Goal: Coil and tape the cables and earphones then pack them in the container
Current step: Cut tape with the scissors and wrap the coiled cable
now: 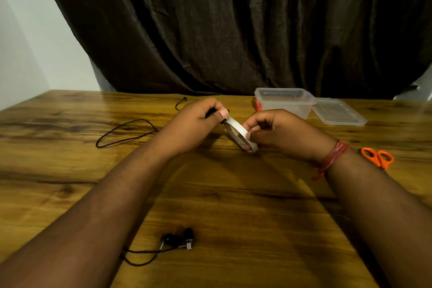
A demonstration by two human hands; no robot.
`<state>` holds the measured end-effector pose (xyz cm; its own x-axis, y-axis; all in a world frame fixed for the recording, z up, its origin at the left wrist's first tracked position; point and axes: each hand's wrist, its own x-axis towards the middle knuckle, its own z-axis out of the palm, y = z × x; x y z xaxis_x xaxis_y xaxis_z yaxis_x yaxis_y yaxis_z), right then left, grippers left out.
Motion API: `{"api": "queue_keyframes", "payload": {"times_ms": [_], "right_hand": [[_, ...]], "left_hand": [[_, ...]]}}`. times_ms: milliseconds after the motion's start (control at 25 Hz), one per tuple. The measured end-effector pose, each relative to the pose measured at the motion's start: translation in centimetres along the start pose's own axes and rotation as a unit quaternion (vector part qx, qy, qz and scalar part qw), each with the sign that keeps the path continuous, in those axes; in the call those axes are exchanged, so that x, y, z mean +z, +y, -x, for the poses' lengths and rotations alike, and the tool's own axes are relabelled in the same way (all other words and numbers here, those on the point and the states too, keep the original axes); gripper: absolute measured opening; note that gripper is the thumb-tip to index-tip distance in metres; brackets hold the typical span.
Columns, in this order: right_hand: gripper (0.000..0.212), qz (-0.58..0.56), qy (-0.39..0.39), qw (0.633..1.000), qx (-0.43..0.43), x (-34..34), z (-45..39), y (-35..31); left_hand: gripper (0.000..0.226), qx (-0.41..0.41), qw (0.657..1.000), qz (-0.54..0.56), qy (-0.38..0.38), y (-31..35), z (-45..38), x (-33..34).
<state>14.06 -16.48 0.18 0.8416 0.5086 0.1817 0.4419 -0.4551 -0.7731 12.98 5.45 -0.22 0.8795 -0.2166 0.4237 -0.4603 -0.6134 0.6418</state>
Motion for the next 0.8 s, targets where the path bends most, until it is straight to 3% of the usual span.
{"api": "queue_keyframes", "payload": {"times_ms": [160, 320, 800], "right_hand": [[0.015, -0.075, -0.045, 0.996, 0.017, 0.8, 0.1, 0.1], [0.015, -0.127, -0.040, 0.991, 0.020, 2.4, 0.4, 0.0], [0.018, -0.053, -0.040, 0.998, 0.014, 2.9, 0.5, -0.5]], "left_hand": [[0.015, 0.012, 0.999, 0.035, 0.035, -0.6, -0.4, -1.8], [0.012, 0.024, 0.999, 0.044, 0.018, -0.5, -0.3, -2.3], [0.015, 0.030, 0.997, 0.070, -0.021, 0.2, -0.1, -2.9]]}}
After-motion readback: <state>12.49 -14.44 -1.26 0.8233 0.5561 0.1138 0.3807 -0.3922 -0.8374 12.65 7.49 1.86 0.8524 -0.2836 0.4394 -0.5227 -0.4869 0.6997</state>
